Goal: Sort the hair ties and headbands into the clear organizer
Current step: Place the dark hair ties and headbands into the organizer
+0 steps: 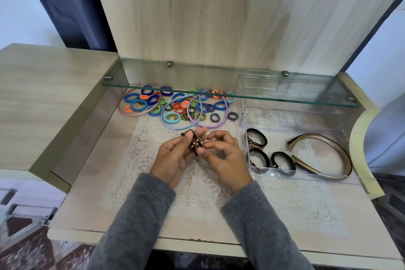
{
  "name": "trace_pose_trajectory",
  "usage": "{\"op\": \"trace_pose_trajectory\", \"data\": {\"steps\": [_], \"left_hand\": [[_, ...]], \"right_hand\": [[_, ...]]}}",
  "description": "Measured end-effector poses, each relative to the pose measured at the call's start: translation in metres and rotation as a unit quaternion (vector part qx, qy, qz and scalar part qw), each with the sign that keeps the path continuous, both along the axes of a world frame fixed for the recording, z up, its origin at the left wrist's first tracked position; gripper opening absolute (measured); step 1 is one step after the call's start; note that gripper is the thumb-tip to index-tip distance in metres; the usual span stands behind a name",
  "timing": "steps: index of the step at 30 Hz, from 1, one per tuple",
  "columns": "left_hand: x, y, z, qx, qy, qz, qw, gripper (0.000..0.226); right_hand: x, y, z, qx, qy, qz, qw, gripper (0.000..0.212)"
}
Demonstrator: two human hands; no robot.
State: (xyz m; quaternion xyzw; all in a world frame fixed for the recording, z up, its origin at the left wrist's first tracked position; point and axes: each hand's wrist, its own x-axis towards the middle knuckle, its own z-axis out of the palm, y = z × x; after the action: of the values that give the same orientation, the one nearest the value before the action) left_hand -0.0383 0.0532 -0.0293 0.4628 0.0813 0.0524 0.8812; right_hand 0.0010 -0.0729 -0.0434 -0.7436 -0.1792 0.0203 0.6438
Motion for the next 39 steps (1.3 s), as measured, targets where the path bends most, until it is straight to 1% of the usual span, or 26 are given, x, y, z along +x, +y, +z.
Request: {"op": "trace_pose_trajectory", "data": {"steps": [6, 11, 16, 21, 25, 29, 35, 39], "left_hand": [[0.0012, 0.0026, -0.0006, -0.022, 0.012, -0.002, 1.000, 0.037], [0.0008, 0.0016, 0.0002, -0.002, 0.009, -0.005, 1.000, 0.033], [0.0003, 0.0008, 0.0000, -0.006, 0.011, 0.002, 1.000, 0.031], [-0.0002, -0.0013, 0.0013, 0.008, 0.008, 0.002, 1.000, 0.030], [0.0003, -0.0013, 0.0015, 0.001, 0.007, 0.006, 1.000, 0.029], [0.0006, 0.0005, 0.0007, 0.004, 0.012, 0.011, 1.000, 0.031], [0.0001, 0.0014, -0.0004, -0.003, 0.010, 0.003, 1.000, 0.027], [0.0001, 0.0030, 0.0011, -0.018, 0.012, 0.005, 1.000, 0.033]], "right_hand": [[0.0004, 0.0001, 0.0011, -0.015, -0.001, 0.005, 1.000, 0.022], [0.0002, 0.0002, 0.0021, -0.020, -0.001, 0.007, 1.000, 0.019], [0.0003, -0.0001, 0.0017, -0.031, -0.011, 0.003, 0.999, 0.020], [0.0000, -0.0001, 0.0024, -0.019, -0.007, 0.005, 1.000, 0.022], [0.0002, -0.0007, 0.0024, -0.014, -0.003, 0.006, 1.000, 0.021], [0.0010, -0.0014, 0.0016, -0.009, 0.000, 0.009, 1.000, 0.012], [0.0012, -0.0021, -0.0014, 0.009, 0.000, 0.007, 1.000, 0.010], [0.0015, -0.0019, -0.0019, 0.014, 0.005, 0.004, 1.000, 0.012]]}}
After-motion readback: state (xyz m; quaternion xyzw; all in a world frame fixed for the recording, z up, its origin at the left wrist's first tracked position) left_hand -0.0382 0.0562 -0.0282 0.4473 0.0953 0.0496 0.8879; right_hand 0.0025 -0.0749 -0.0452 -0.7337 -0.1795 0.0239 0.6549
